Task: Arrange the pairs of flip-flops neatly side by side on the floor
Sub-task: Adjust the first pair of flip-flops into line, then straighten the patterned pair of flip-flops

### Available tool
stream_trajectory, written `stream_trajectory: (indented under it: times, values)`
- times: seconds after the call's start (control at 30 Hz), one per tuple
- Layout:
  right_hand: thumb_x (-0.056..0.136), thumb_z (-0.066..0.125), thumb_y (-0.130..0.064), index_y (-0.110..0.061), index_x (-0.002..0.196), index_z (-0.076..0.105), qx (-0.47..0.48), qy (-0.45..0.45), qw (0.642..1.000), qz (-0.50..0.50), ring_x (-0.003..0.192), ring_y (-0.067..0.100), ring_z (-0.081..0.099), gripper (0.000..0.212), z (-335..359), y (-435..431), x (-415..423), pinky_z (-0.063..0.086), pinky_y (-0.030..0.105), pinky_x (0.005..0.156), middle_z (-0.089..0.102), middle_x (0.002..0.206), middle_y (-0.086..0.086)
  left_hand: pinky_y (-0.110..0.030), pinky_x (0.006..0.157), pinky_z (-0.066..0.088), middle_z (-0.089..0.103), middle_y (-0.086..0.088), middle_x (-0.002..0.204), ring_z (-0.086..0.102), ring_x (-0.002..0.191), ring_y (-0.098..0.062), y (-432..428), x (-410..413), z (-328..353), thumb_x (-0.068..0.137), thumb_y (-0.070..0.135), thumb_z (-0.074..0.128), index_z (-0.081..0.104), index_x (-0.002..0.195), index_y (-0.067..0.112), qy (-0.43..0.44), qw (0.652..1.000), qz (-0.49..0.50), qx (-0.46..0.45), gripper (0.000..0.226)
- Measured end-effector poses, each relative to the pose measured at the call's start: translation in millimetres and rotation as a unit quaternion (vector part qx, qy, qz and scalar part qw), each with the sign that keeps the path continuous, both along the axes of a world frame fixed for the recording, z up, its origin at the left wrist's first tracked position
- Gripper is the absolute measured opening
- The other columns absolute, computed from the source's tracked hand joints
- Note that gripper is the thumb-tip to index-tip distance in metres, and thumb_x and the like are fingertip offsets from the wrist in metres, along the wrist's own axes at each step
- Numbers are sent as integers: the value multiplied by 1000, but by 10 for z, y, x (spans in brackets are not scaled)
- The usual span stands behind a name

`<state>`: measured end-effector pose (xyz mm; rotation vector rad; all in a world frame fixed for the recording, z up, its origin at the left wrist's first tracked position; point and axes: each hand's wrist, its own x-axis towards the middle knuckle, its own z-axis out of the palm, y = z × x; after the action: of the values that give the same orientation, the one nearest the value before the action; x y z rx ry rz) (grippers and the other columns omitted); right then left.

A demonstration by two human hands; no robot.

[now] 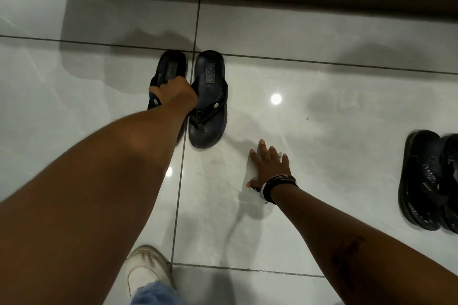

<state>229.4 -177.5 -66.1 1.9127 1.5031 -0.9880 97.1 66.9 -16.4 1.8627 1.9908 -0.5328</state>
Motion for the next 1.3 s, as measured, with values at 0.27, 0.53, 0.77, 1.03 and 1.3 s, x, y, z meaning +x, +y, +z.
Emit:
stream_trajectory:
  times: [0.27,0.53,0.77,1.03,1.3]
  values:
    - [83,63,-54,-29,155,-1,3,10,1000,-9,151,30,-5,99,33,2,3,7,56,120,-20,163,4,-58,114,16,66,-15,112,54,117,-38,-6,11,-55,84,17,65,61,107,11,23,1000,-17,-10,24]
    - [84,60,-58,-30,155,6,5,41,999,-27,151,29,-4,94,72,23,69,7,55,120,-16,163,2,-62,115,12,59,-23,126,44,128,-41,-144,118,40,87,24,64,57,120,6,63,997,-31,-16,38]
    - [93,47,-52,-29,152,21,111,37,987,-112,150,27,7,69,412,-159,795,12,51,118,-1,165,-1,-63,112,18,51,-31,129,43,124,-45,-555,588,164,91,32,52,58,120,-4,32,984,-135,110,46]
    - [93,48,-42,-23,145,40,122,-136,951,-251,145,31,23,56,740,-1037,2768,22,51,115,21,161,8,-52,118,15,33,-23,154,29,144,-34,-1782,2151,73,94,52,47,37,145,4,-154,944,-286,56,71]
    - [93,49,-40,-17,136,51,58,-199,920,-333,138,35,34,48,580,-1971,3704,27,53,111,42,148,13,-53,121,7,9,-20,162,11,150,-34,-2966,3209,-284,92,64,39,15,154,10,-153,919,-363,-11,87]
